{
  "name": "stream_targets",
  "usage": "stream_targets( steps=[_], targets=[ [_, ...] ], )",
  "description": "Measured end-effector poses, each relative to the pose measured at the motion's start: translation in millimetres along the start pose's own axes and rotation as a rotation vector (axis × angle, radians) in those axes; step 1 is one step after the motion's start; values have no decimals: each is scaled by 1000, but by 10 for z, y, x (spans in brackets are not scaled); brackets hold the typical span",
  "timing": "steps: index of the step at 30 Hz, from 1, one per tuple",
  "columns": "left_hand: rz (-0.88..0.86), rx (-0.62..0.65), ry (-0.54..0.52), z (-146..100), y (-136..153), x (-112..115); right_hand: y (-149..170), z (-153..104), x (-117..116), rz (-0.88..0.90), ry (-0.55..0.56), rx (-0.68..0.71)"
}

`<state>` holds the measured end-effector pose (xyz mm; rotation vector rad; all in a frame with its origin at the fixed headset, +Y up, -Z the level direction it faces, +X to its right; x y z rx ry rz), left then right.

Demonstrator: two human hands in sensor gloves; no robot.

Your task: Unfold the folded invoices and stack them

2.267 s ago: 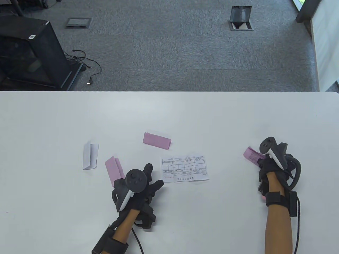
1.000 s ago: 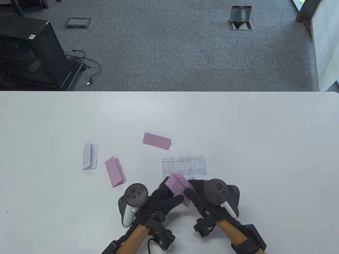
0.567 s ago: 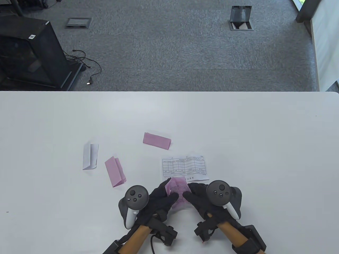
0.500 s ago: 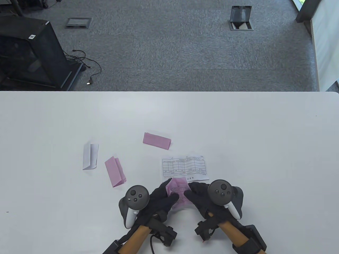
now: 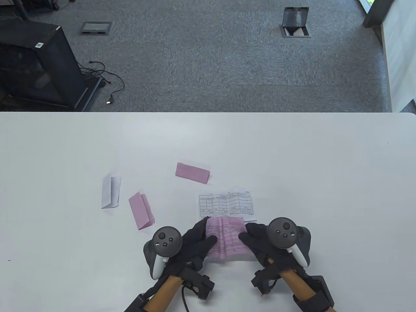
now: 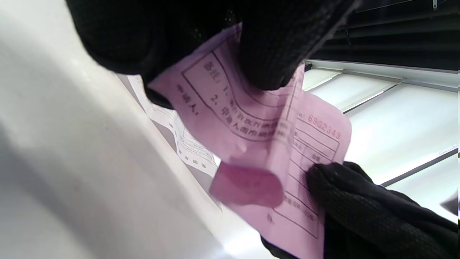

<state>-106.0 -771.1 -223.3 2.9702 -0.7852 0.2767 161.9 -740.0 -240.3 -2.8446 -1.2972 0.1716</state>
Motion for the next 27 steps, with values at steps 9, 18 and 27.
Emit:
stream_targets(
  steps=[9,18,27],
  targets=[
    [304,-97,-2,44,25,-69,261,73,116,-191,-78,-141],
    [732,-154,74,99,-70,154,263,98,-128,-462,-175,-147],
    [1036,-167,63,54,-148,255,174,67,-220,-621,-169,-117]
  ],
)
Point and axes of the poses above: the tracker on the back of each hand, its own y axis roughly to the little-finger side, its own z axis roughly from the wrist to the fingertips, x = y × z, the point moved 1 cm from there along z, roughly from the wrist to the fingertips, and after that the axes turned 3 degrees about y, right-handed, at the moved point
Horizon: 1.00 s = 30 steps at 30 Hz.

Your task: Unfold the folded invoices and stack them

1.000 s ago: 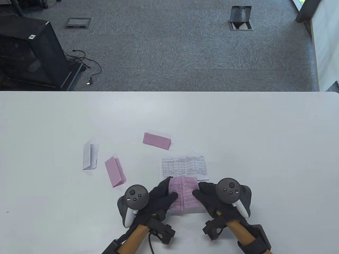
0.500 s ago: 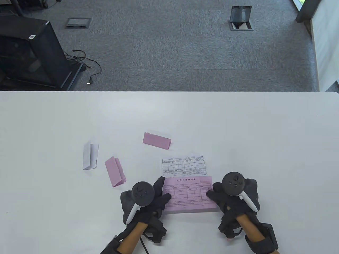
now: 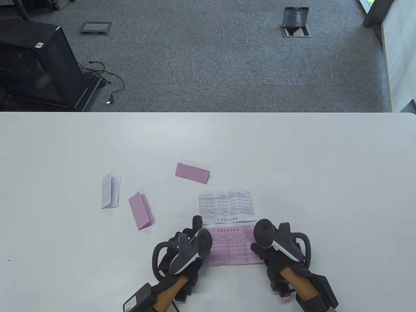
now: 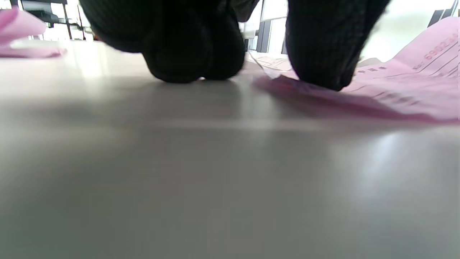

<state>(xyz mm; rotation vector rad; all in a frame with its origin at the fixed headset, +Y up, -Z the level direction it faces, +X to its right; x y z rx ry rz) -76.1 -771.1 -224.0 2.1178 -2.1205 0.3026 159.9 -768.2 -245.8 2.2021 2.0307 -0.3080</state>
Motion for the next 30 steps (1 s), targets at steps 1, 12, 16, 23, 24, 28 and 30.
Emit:
stream_targets(
  steps=[1,12,16,23,24,28,30],
  targets=[
    [23,7,-4,-10,-1,-1,0,-5,5,-3,-5,-1],
    [-8,89,117,25,78,30,57,-133,276,-129,127,-59],
    [-17,117,195,37,84,46,-120,-320,500,-65,337,66],
    [-13,117,206,36,87,35,-827,-358,372,-120,228,333],
    [-14,118,207,36,86,35,-948,-328,305,-156,180,346],
    [-21,119,215,32,87,38,-1207,-180,91,-237,99,355],
    [-18,102,234,59,101,32,-1235,-134,16,-213,66,368]
  ],
)
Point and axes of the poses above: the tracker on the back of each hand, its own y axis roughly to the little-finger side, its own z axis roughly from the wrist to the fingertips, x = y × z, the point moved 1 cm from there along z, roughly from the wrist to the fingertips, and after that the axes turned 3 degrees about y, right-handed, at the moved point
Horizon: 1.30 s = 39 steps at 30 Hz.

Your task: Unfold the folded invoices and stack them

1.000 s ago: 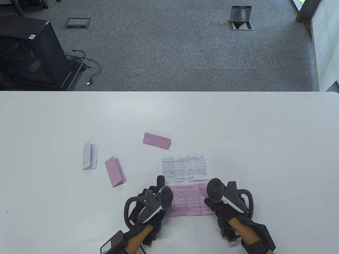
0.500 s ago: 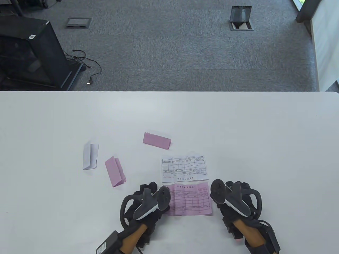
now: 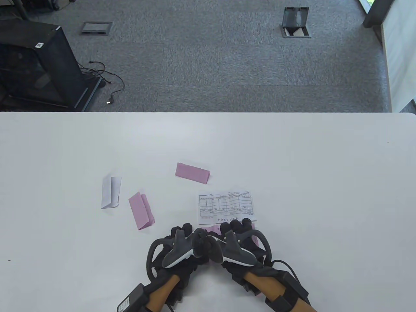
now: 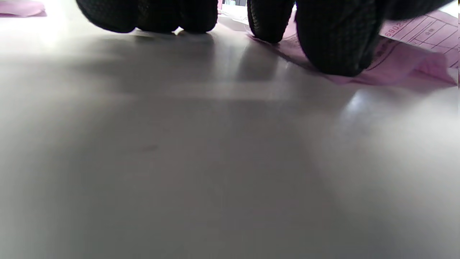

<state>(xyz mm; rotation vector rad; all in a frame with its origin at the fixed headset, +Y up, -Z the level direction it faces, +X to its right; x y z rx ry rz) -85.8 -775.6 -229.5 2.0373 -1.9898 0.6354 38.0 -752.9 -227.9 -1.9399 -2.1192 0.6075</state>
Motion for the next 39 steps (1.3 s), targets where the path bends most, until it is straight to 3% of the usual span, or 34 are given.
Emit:
stream_targets(
  steps=[8,18,25,33,39],
  targets=[
    [-17,8,9,-9,27,19,149,-25,-157,-56,-6,-38],
    [-19,1,23,-8,41,20,743,-279,-228,-54,-24,-176],
    [-20,-3,37,-14,53,21,996,-388,-252,-52,-42,-244],
    [-22,3,42,-16,68,26,997,-382,-233,-49,-38,-265],
    [-22,7,43,-14,71,24,783,-393,21,89,140,-217]
  ],
)
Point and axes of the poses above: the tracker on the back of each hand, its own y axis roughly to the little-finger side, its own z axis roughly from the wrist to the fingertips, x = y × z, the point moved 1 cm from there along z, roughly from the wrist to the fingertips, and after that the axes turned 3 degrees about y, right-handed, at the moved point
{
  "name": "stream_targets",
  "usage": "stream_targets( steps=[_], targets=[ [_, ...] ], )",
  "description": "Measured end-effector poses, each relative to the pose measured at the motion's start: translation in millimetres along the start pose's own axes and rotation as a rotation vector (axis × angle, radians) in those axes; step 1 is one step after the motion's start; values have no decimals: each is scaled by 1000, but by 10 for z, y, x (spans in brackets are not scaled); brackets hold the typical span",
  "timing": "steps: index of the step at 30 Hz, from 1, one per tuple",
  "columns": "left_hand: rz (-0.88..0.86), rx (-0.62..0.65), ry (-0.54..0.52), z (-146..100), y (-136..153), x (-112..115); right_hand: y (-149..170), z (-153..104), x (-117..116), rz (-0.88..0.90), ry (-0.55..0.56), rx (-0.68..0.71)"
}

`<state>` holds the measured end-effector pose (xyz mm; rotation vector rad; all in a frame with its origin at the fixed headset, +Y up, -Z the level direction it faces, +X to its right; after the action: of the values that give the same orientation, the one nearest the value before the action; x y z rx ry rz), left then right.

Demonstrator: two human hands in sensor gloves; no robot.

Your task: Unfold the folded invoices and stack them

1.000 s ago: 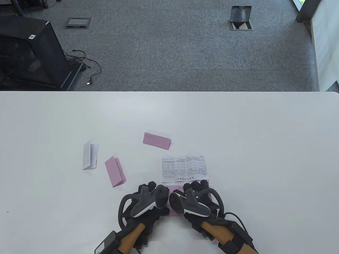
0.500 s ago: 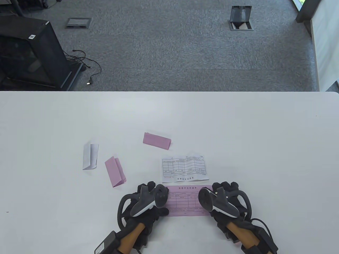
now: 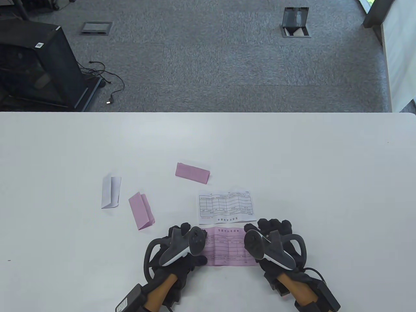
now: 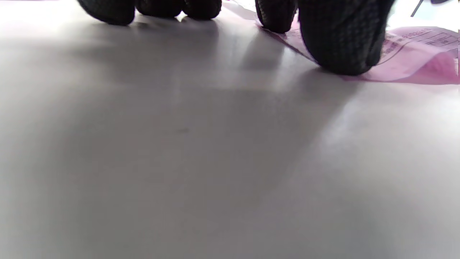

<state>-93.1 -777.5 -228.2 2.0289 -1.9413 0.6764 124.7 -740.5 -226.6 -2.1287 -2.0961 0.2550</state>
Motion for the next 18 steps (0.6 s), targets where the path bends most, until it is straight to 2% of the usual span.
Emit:
stream_targets(
  steps=[4,9,13,18],
  targets=[
    [-1,3,0,1,0,3,-375,43,-50,24,-76,100],
    [-2,4,1,0,-1,7,-698,141,-211,-17,-128,145],
    [-3,5,1,-2,-1,12,-765,170,-333,-64,-156,150],
    [-3,5,5,0,-4,15,-687,152,-336,-92,-151,140]
  ],
)
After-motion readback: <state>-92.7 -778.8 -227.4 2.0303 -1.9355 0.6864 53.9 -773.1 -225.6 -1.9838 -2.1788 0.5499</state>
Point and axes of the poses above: the tracker on the back of each hand, its own y axis roughly to the little-finger side, its own z axis roughly from the wrist to the fingertips, x = y × z, the point moved 1 cm from there along z, roughly from the wrist to the fingertips, and after that the axes turned 3 degrees about y, right-handed, at the moved point
